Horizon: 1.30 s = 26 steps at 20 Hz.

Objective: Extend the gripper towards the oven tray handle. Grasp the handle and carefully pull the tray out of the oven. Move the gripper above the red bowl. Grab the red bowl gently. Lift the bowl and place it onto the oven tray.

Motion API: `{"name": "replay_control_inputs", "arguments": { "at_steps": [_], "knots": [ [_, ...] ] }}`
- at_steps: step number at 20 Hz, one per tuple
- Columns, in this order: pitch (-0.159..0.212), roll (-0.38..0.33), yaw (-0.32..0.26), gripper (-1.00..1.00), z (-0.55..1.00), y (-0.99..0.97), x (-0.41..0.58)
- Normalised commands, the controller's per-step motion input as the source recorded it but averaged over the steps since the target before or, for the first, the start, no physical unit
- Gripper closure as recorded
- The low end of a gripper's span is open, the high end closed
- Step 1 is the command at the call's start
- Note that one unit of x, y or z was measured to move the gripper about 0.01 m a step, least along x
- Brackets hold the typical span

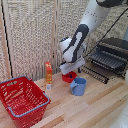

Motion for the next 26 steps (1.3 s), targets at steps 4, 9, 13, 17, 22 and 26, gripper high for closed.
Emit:
{"name": "replay_control_inputs", "arguments": {
  "at_steps": [4, 9, 13, 17, 22, 26],
  "knots": [
    [-0.049, 0.004, -0.092, 1.00, -0.03, 0.04, -0.131],
    [-0.072, 0.004, -0.207, 1.00, -0.02, 0.07, -0.145],
    [-0.128, 0.086, -0.320, 1.00, 0.00, 0.09, -0.016],
    [-0.096, 0.113, -0.350, 1.00, 0.02, 0.00, 0.000],
    [-0.032, 0.177, -0.326, 1.00, 0.20, 0.03, -0.022],
    [-0.010, 0.193, -0.312, 1.00, 0.48, 0.01, -0.078]
  ]
}}
